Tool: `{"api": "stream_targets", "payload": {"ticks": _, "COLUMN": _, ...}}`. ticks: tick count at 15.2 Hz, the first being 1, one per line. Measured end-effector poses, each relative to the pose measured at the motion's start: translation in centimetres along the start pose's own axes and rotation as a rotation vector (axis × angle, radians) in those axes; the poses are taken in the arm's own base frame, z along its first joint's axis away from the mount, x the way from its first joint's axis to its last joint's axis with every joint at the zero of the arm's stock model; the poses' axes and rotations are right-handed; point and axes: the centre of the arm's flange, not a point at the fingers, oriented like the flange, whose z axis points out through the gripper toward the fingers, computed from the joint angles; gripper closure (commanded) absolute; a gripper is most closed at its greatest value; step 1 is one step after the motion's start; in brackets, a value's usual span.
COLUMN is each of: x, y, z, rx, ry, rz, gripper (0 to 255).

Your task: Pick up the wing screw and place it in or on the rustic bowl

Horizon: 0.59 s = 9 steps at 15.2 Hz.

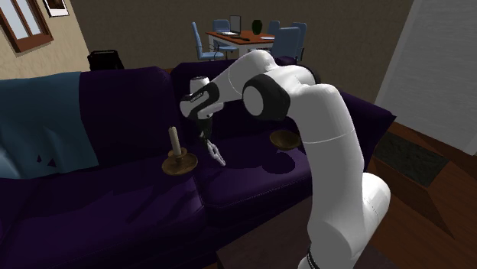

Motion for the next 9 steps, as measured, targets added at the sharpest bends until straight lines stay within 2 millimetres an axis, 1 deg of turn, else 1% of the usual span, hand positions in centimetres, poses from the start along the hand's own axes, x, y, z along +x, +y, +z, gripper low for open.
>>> {"api": "stream_targets", "payload": {"ticks": 2, "x": 0.0, "y": 0.0, "z": -1.0, "rx": 0.000, "ry": 0.000, "rz": 0.000, "gripper": 255}}
{"api": "stream_targets", "payload": {"ticks": 3, "x": -0.5, "y": 0.3, "z": -1.3, "rx": 0.000, "ry": 0.000, "rz": 0.000, "gripper": 255}}
{"api": "stream_targets", "payload": {"ticks": 5, "x": -2.6, "y": 1.4, "z": -1.6, "rx": 0.000, "ry": 0.000, "rz": 0.001, "gripper": 255}}
{"api": "stream_targets", "payload": {"ticks": 9, "x": -6.7, "y": 3.8, "z": -1.4, "rx": 0.000, "ry": 0.000, "rz": 0.001, "gripper": 255}}
